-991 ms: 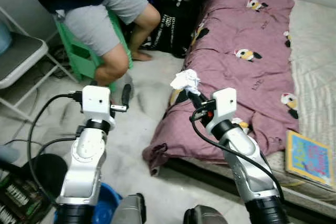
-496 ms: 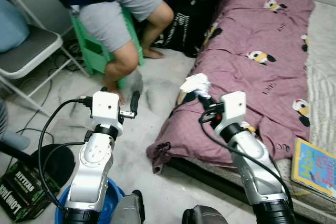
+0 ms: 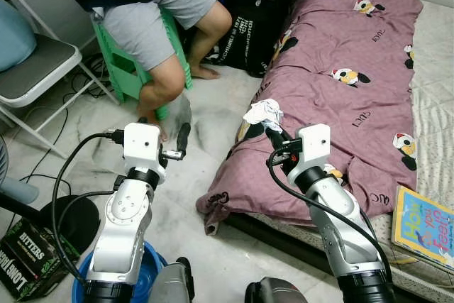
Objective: Clean up the room
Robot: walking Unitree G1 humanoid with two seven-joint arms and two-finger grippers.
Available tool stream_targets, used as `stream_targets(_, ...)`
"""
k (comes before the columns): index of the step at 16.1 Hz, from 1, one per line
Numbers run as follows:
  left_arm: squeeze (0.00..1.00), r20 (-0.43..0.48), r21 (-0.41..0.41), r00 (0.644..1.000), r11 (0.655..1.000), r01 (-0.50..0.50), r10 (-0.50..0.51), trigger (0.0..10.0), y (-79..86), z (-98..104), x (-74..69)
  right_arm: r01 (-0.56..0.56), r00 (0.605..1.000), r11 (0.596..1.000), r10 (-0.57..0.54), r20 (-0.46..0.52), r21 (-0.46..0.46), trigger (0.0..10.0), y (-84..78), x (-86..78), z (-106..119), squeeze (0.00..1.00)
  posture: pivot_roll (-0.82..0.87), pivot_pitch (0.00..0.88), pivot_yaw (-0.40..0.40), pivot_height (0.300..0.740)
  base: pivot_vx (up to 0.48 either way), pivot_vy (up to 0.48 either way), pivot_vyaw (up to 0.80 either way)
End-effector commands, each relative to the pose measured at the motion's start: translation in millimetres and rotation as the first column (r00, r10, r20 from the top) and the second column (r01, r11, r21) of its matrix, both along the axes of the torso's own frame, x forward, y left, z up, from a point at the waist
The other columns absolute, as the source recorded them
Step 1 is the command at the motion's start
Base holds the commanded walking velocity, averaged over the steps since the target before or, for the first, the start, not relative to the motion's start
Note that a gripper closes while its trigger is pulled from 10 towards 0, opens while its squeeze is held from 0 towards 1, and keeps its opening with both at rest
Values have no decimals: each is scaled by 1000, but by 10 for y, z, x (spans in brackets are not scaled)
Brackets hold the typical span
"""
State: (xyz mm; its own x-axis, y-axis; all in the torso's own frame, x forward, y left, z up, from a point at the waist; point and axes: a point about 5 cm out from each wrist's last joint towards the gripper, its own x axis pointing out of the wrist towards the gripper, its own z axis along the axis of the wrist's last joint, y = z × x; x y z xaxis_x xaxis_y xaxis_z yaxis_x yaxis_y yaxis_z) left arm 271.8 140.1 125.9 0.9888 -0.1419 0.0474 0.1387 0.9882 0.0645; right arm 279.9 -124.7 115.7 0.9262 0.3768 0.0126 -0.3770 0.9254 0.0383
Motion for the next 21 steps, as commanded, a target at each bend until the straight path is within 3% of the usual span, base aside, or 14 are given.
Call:
stream_targets(1, 0, -19, -1, 1000, 1000, -8, 8, 10000, 18, -27, 7, -5, 1000, 1000, 5, 3, -8, 10000, 13, 6, -7, 0, 2, 114, -9, 740, 0, 322, 0)
stream_targets(3, 0, -18, -3, 1000, 1000, -8, 8, 10000, 21, -29, 6, -7, 1000, 1000, 7, 4, -11, 10000, 8, 10, -6, 0, 1, 116, -9, 740, 0, 354, 400)
stream_targets(16, 0, -14, -8, 1000, 1000, -3, 3, 10000, -11, -28, 16, 11, 1000, 1000, -11, -7, -9, 10000, -7, 25, -31, 0, -8, 128, -13, 740, 0, 0, 760)
stream_targets(21, 0, -23, -17, 1000, 1000, 2, -2, 10000, -25, -37, 24, 29, 999, 1000, -28, -19, 7, 10000, -22, 31, -53, 0, -11, 124, -9, 740, 0, 166, 0)
